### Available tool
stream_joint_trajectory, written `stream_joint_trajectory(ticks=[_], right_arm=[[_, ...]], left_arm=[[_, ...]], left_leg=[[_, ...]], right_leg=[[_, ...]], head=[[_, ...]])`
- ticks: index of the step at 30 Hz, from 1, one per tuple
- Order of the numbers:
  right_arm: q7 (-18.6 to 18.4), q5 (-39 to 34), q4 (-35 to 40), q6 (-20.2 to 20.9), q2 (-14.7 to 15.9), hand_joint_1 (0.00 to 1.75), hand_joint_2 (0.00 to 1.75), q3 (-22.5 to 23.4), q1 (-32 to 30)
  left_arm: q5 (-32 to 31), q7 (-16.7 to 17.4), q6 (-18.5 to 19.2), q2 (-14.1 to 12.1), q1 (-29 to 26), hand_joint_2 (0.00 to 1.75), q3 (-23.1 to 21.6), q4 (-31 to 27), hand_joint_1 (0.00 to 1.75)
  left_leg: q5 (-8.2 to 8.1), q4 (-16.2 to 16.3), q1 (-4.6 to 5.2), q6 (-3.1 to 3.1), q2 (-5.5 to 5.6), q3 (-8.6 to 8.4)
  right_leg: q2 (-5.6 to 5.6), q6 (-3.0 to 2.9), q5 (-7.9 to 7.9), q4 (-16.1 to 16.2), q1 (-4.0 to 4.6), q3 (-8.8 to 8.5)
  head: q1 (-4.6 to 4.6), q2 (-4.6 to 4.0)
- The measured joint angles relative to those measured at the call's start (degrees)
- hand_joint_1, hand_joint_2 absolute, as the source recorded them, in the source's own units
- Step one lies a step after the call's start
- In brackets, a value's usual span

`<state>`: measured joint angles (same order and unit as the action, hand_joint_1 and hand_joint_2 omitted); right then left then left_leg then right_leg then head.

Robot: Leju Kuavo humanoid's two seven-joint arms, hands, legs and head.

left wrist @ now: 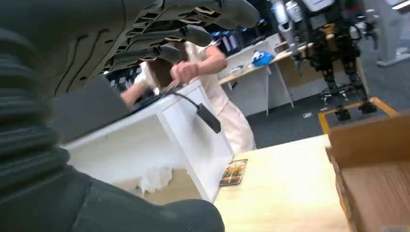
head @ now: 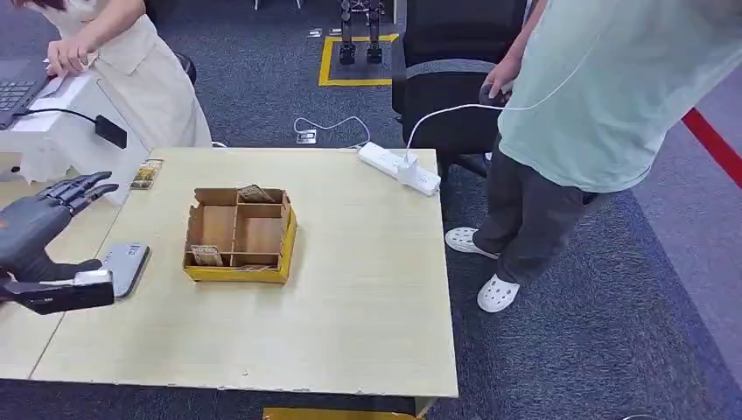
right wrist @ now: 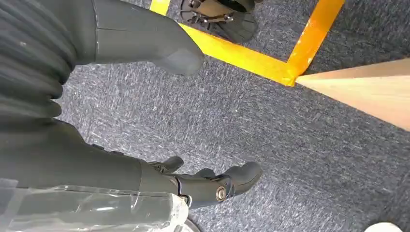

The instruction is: Pass the card to the sensor for recognition and then transmit it.

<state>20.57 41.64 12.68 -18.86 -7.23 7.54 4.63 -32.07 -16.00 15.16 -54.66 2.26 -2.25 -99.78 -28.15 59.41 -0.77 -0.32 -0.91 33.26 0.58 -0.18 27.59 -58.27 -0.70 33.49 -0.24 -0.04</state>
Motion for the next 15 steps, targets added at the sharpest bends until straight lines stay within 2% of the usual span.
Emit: stream_joint_trajectory(ticks=[2,4,8,10,12,15], right_arm=[[0.0,-0.31,0.0,-0.33,0.0,0.0,1.75,0.0,0.0],[0.0,-0.3,0.0,-0.39,0.0,0.0,1.75,0.0,0.0],[0.0,-0.3,0.0,-0.44,0.02,0.0,1.75,0.0,0.01],[-0.15,-0.33,0.0,-0.55,0.02,0.0,1.75,0.0,0.0],[-0.2,-0.5,0.0,-0.7,0.02,0.0,1.75,0.02,-0.04],[-0.22,-0.48,0.0,-0.87,0.02,0.0,1.75,0.02,-0.06]], left_arm=[[-2.76,0.54,-2.07,-0.07,-3.09,1.75,-1.09,-3.02,0.0],[-3.42,0.89,-2.53,-0.11,-5.21,1.75,-1.97,-4.8,0.0],[-4.05,1.09,-2.88,-0.42,-6.89,1.75,-3.08,-6.74,0.0],[-6.34,0.85,-4.61,-0.15,-7.55,1.75,-3.5,-7.27,0.0],[-12.46,1.49,-9.03,2.32,-8.43,1.75,-4.79,-7.53,0.0],[-23.38,5.0,-15.79,8.38,-9.19,1.75,-9.99,-7.36,0.0]], left_leg=[[0.0,0.0,0.04,0.01,0.01,0.0],[0.0,0.0,0.0,0.01,0.01,0.02],[0.0,0.0,0.0,0.01,0.04,0.01],[-0.01,0.0,0.02,0.02,0.04,0.0],[-0.01,-0.01,0.08,0.02,0.05,-0.04],[-0.02,0.0,0.08,0.04,0.11,0.0]], right_leg=[[-0.01,0.0,0.0,0.0,-0.01,0.0],[-0.02,0.0,0.0,0.0,-0.01,-0.01],[-0.08,0.0,0.0,0.0,-0.01,-0.03],[-0.08,0.0,0.0,0.0,-0.02,-0.03],[-0.08,0.0,0.0,0.0,-0.06,-0.04],[-0.13,0.01,0.01,0.01,-0.08,-0.04]], head=[[-0.02,0.0],[0.04,0.0],[0.02,0.0],[0.0,0.0],[-0.02,0.0],[-0.11,0.0]])
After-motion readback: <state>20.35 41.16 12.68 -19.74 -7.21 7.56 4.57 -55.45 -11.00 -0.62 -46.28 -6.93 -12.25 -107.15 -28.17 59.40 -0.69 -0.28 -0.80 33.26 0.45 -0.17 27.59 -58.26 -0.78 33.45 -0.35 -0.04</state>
